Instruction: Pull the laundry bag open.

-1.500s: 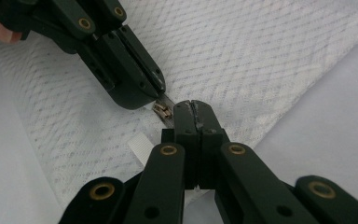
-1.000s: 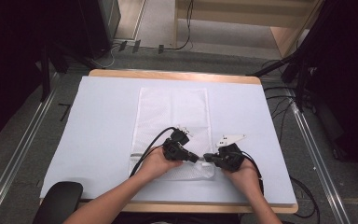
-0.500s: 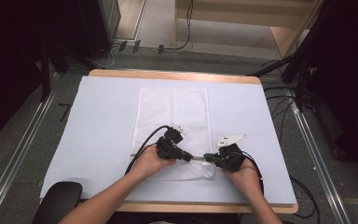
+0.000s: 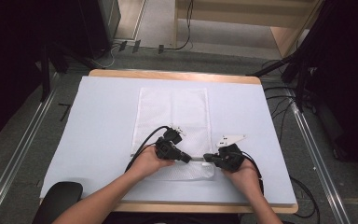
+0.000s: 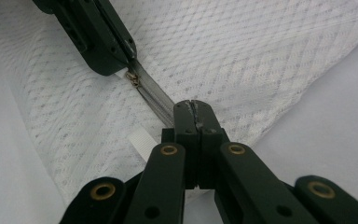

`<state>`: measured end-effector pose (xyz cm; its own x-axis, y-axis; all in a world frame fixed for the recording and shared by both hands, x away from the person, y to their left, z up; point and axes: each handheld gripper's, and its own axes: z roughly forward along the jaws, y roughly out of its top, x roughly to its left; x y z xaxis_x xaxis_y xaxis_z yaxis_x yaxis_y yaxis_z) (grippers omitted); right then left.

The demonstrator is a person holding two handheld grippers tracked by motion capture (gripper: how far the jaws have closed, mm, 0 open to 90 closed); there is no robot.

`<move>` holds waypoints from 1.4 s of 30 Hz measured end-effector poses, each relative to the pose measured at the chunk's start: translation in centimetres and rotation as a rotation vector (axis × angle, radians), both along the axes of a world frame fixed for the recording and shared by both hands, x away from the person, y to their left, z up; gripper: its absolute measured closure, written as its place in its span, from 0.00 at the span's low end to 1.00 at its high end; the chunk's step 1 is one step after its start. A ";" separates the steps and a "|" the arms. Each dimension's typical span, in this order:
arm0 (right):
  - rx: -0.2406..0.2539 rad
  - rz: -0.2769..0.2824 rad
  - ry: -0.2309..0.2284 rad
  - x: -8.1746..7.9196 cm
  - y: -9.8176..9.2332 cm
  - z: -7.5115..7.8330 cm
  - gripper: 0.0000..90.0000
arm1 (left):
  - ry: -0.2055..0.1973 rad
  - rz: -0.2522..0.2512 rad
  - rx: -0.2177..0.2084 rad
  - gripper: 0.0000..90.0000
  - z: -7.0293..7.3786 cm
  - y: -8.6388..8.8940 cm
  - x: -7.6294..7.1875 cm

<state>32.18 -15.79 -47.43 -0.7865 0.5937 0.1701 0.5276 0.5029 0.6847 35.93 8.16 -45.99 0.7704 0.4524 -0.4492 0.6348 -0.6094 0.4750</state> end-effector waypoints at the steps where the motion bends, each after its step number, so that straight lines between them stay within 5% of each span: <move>1: 0.001 -0.001 0.000 0.0 0.0 0.0 1.00 | 0.013 0.001 0.001 0.98 0.0 0.1 0.1; 17: 0.010 0.021 -0.028 -0.2 -0.2 -0.2 1.00 | 0.017 0.018 0.018 0.98 1.1 2.9 0.4; 35: -0.001 0.027 -0.007 0.1 -0.1 0.0 1.00 | 0.028 0.082 0.002 0.98 1.8 6.3 -0.1; 42: 0.000 0.029 -0.008 0.1 -0.1 0.0 1.00 | 0.022 0.115 0.041 0.98 1.9 8.9 -0.6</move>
